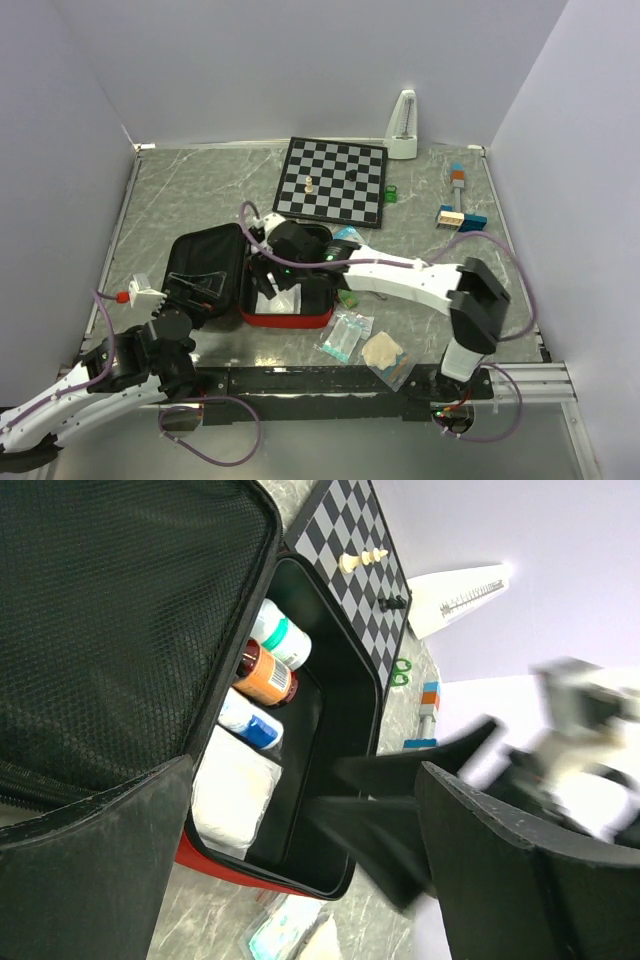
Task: Organize the medicine kit
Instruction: Place the medical item at the medicine box.
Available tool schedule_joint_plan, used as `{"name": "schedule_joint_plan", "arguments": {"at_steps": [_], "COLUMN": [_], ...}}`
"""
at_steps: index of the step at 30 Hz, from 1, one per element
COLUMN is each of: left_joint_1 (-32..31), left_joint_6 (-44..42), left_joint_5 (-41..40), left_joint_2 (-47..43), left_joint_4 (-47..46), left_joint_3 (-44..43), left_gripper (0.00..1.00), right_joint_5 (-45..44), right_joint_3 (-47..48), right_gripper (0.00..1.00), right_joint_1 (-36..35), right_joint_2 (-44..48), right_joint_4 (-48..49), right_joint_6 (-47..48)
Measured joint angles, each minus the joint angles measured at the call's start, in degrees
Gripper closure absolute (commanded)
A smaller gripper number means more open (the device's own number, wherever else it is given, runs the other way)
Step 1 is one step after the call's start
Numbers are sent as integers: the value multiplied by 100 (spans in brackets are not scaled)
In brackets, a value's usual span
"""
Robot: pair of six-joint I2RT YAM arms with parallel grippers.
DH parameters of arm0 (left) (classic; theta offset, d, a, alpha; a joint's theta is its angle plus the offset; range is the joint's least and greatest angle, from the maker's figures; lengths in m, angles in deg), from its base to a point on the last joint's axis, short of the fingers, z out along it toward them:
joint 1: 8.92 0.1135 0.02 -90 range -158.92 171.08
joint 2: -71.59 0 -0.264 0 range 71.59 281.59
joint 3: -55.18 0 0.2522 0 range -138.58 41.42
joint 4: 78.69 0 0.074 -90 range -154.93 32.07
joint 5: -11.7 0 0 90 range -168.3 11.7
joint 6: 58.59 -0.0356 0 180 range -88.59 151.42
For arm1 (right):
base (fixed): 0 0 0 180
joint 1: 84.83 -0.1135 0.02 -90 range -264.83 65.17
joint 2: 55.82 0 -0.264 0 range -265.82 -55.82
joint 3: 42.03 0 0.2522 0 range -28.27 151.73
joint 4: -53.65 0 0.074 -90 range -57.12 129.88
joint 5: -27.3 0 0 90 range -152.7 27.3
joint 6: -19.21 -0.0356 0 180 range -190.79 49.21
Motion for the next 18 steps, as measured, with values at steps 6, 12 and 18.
{"name": "schedule_joint_plan", "arguments": {"at_steps": [6,12,18], "left_joint_1": [-2,0,-2], "left_joint_6": [-42,13,26], "left_joint_5": [24,37,33], "left_joint_2": [0,0,-39], "left_joint_4": [-105,24,66], "left_joint_3": [0,-9,-9], "left_gripper": [4,4,3], "right_joint_5": [-144,-452,-625], "right_joint_3": [-48,-199,-271], "right_gripper": [64,71,73], "right_joint_1": [109,540,608], "right_joint_2": [470,39,-463], "right_joint_4": [0,-413,-1014], "right_joint_6": [22,9,59]}}
